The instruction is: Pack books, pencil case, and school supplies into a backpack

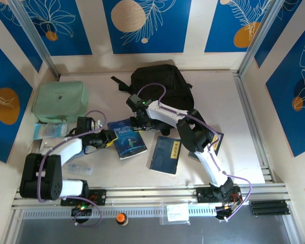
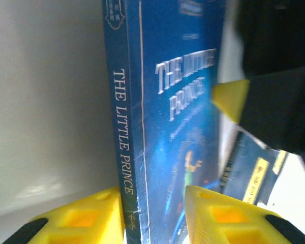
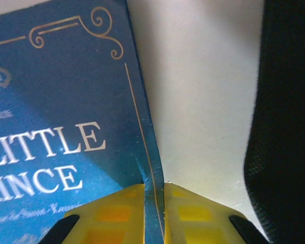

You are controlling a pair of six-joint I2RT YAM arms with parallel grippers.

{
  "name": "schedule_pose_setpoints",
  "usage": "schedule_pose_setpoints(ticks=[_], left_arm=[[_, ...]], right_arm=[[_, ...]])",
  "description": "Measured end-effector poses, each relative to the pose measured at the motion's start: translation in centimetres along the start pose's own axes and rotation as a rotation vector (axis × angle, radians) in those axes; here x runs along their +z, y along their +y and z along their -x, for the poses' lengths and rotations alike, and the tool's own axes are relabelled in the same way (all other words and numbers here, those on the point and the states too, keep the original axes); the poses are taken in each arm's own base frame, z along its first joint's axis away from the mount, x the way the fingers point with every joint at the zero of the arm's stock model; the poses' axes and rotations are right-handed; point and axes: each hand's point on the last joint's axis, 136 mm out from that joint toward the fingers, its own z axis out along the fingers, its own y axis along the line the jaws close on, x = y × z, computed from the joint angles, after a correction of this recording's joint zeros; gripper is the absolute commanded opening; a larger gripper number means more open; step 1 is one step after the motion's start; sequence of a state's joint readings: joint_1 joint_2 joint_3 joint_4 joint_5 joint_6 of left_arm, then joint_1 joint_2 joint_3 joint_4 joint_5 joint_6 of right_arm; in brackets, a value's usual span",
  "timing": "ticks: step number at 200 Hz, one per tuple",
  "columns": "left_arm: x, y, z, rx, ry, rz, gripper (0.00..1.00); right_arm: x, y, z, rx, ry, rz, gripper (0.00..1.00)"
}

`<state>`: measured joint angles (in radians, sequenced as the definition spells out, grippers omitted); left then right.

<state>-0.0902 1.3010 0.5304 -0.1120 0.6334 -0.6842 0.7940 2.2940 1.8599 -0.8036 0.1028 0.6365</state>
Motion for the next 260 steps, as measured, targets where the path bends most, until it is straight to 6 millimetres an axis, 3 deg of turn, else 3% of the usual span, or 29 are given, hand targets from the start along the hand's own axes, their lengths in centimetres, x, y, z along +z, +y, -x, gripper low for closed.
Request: schedule_pose_setpoints(ticks=[33,90,126,146,171,191,213,237,260], left_arm=[[-0.8,-2.5,0.8,0.054,-0.039,-0.095,0.31],[0.9,-1.8,0.6,0.0,0.014,-0.114,0.27],[1.3,-1.3,0.5,-0.009,0.022,-0.101,0.12],[1.3,-0.9,0.6,-0.008,0.02,-0.07,0.0],[0.8,-0.7,1.2,0.014,0.012,-0.006,0.0],[-0.5,-1.6,2.5,0.058,-0.038,0.029,0.0],[-2.7,-4.2,4.5,0.131,-0.129,0.024,0.0],[-5.1,-7.8,7.0,0.199,-0.217,-0.01,0.0],[-6.7,-11.1,9.4,0.228,-0.288,-0.063,0.0]], right_arm=[[-0.1,0.0,0.0,0.012,-0.007,0.002,0.11],[0.0,0.0,0.1,0.025,-0.013,0.009,0.11],[-0.1,0.1,0.1,0.024,-0.02,0.015,0.11],[-0.3,0.1,0.1,0.021,-0.028,0.022,0.16],[-1.1,0.5,-0.1,0.013,-0.047,0.085,0.28],[-3.7,1.4,-0.5,0.023,-0.073,0.211,0.35],[-8.8,1.9,0.1,0.051,-0.156,0.381,0.43],[-14.6,0.6,2.2,0.117,-0.288,0.505,0.54],[-17.7,-1.7,3.6,0.182,-0.378,0.571,0.65]])
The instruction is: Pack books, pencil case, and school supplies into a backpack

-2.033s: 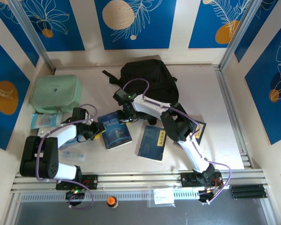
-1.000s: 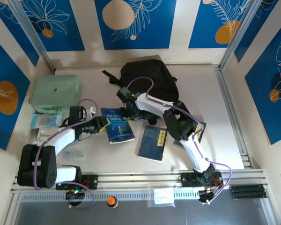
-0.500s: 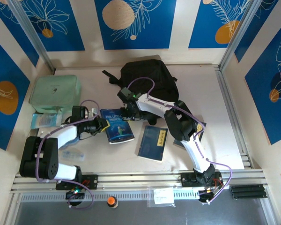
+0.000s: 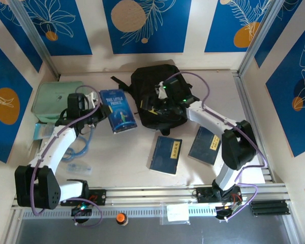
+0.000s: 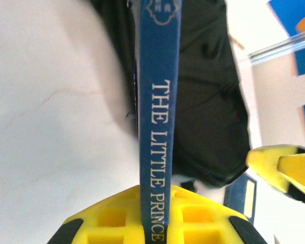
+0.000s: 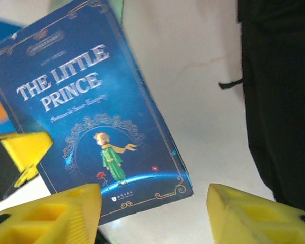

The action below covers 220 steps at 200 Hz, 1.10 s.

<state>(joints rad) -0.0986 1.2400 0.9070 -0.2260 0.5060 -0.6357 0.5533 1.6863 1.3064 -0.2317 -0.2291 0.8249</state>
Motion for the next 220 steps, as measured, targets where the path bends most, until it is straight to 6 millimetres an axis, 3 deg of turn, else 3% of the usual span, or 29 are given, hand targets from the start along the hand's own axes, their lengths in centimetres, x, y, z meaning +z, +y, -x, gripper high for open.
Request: schedule_pose_setpoints(ticks=[28,56,90,116,156,191,220], left_arm=[[0.4,-2.4,3.7,-0.053,-0.1,-0.083,0.0],[3.2,-3.0,5.9,-0.177,-0.142,-0.153,0.0],[7.3,-3.8,5.4,-0.327,-0.122,-0.208,0.0],[9.1,-5.6,4.5,-0.38,-0.097,-0.244,0.0],[9.7,-8.2,4.9,-0.416,-0.118,-0.308,0.0],[10.1,-8.3,5.0,-0.458,-0.123,-0.314,0.0],[10.0,-8.6,5.2,-0.461,-0.131,-0.329,0.0]], right_arm=[[-1.8,-2.0,0.7,0.103,-0.052,0.048,0.76],[-1.9,-3.3,0.5,0.202,-0.067,0.095,0.82],[-1.4,-2.2,0.8,0.303,-0.081,0.187,0.89],[0.0,-1.6,1.4,0.405,-0.083,0.241,0.89],[3.0,-2.1,2.1,0.523,-0.082,0.281,0.87],[2.5,-0.6,3.9,0.531,-0.142,0.364,0.77],[1.8,0.3,4.9,0.523,-0.193,0.426,0.62]])
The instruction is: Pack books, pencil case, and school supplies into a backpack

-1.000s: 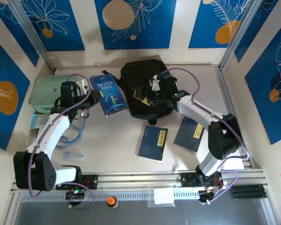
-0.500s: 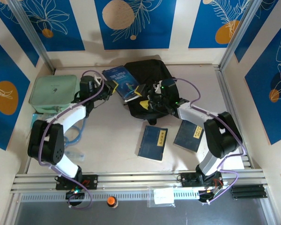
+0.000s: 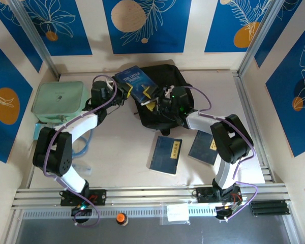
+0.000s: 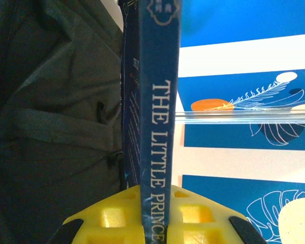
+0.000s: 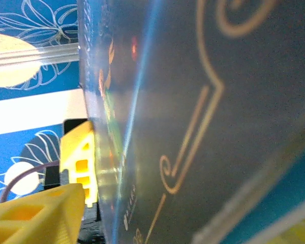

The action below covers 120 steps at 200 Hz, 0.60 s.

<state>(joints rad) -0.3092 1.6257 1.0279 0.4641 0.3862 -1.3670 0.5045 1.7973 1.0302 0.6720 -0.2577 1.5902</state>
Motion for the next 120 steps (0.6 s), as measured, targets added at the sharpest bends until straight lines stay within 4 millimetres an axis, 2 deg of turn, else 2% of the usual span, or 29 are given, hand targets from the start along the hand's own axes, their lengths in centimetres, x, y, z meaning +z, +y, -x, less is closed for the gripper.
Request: schedule_pose_setpoints(ticks=[38,84,94,103,120], left_arm=[[0.0,-0.1,0.1,-0.007,-0.004,-0.006,0.0],[0.1,0.4,0.2,-0.013,-0.011,0.007,0.0],[0.1,0.6,0.2,-0.005,-0.011,0.014,0.07],[0.1,0.9,0.1,0.01,-0.009,0.023,0.16],[0.0,1.5,-0.1,0.05,0.001,0.051,0.41]], right_arm=[[-0.4,-0.6,0.2,-0.01,-0.023,0.017,0.47],[-0.9,0.2,1.1,-0.06,-0.05,0.057,0.19],[-1.0,0.4,1.3,-0.066,-0.054,0.064,0.13],[-1.1,0.5,1.3,-0.079,-0.051,0.066,0.07],[-1.4,0.6,1.4,-0.098,-0.053,0.055,0.0]])
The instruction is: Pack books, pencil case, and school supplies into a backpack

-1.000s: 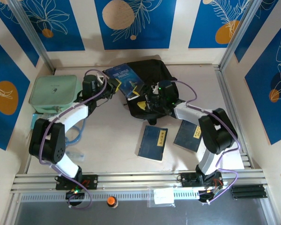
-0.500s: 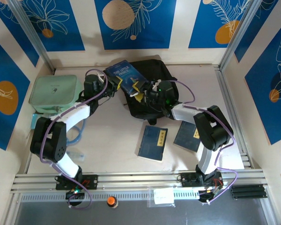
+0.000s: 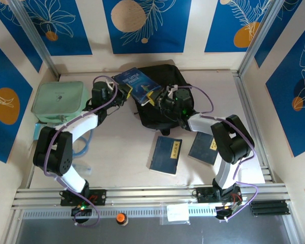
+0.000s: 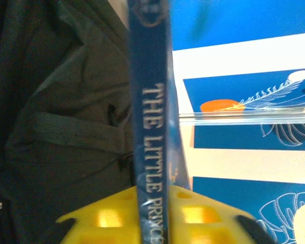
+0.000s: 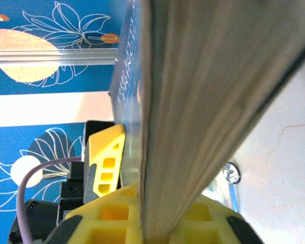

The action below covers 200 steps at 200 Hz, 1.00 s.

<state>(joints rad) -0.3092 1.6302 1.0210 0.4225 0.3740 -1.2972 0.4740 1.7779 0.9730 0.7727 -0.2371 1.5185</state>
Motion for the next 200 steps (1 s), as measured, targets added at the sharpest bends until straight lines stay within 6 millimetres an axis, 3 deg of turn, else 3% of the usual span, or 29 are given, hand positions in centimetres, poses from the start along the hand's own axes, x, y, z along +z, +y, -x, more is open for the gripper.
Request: schedule_pose_setpoints(ticks=[21,62,83,109,158,182,200], left_arm=[[-0.4,1.3,-0.6,0.078,0.024,0.072,0.55],[-0.8,2.4,-1.6,0.276,0.105,0.189,0.64],[0.6,1.8,-2.9,0.355,0.175,0.183,0.65],[3.8,2.0,-5.3,0.418,0.282,0.175,0.65],[9.5,5.8,-8.9,0.479,0.445,0.275,0.62],[10.4,8.3,-9.8,0.49,0.496,0.355,0.6],[10.0,10.2,-9.9,0.499,0.513,0.417,0.59]], right_arm=[[-0.9,-0.3,0.6,-0.048,-0.014,-0.046,0.0],[-5.0,-0.2,2.5,-0.186,-0.072,-0.186,0.0],[-7.8,0.5,3.6,-0.275,-0.121,-0.258,0.0],[-11.5,0.3,4.8,-0.358,-0.183,-0.374,0.0],[-17.8,-4.2,6.7,-0.362,-0.243,-0.663,0.0],[-19.8,-6.3,7.0,-0.328,-0.234,-0.777,0.0],[-19.6,-6.9,7.5,-0.321,-0.208,-0.811,0.0]])
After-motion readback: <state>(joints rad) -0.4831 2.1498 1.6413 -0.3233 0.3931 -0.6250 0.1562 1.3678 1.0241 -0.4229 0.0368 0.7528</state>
